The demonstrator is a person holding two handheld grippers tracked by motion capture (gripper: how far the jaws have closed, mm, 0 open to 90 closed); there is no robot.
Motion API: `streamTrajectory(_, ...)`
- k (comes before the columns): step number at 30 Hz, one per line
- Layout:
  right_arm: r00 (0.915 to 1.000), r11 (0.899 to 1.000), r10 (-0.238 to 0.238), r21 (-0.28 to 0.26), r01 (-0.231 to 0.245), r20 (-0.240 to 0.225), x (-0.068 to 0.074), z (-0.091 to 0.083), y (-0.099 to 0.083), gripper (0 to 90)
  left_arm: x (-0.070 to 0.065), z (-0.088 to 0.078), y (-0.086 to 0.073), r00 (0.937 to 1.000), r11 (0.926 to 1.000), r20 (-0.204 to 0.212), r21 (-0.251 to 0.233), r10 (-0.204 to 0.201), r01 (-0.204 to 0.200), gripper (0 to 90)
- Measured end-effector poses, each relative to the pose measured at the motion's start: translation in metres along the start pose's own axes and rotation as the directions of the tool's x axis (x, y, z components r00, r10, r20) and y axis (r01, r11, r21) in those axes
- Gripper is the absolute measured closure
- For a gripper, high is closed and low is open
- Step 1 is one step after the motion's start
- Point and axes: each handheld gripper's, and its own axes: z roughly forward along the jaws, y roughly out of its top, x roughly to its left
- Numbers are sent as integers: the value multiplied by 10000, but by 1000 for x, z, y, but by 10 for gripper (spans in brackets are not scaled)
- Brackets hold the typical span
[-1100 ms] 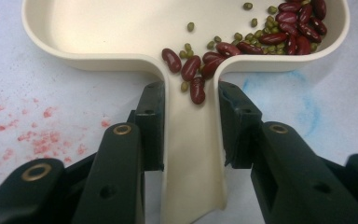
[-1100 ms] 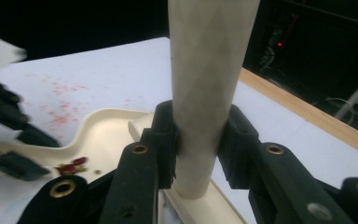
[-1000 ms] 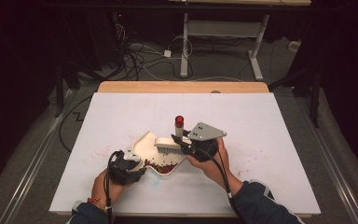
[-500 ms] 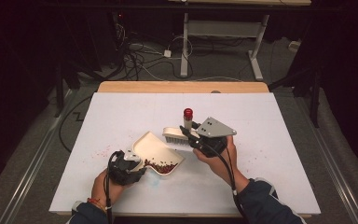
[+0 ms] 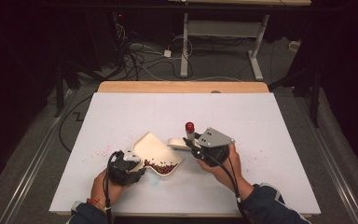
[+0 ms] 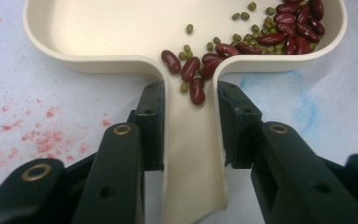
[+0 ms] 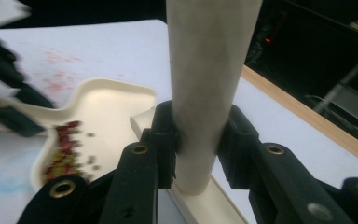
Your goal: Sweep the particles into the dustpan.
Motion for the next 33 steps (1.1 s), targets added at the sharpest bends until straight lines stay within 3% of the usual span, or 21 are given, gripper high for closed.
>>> streamTrajectory(3,9986,9989,190,-411,-211,-495,5,-13,9,704,1,1,0,10000,10000,22,48,4,-5,636)
streamTrajectory(6,9997,9970,-120,-761,105,-192,7,-23,17,704,0,0,0,10000,10000,6,15,12,-12,637)
streamTrajectory(8,9999,9968,-82,-802,70,-152,6,-25,18,704,0,0,0,10000,10000,-2,20,20,-20,636)
streamTrajectory(17,9999,9997,-139,-222,141,74,4,-3,5,705,-1,1,0,10000,10000,32,-5,55,-55,636)
streamTrajectory(26,9908,10000,58,3,-59,-1351,20,-5,11,704,-3,1,0,9999,9999,16,-68,152,-152,636)
streamTrajectory(29,9920,9999,-120,-100,108,-1257,22,-7,15,704,-6,-1,1,9993,9993,-100,-28,371,-371,636)
streamTrajectory(33,9948,9997,-21,-247,-4,-1023,18,-6,17,704,-10,-1,2,9980,9980,-117,-84,620,-621,636)
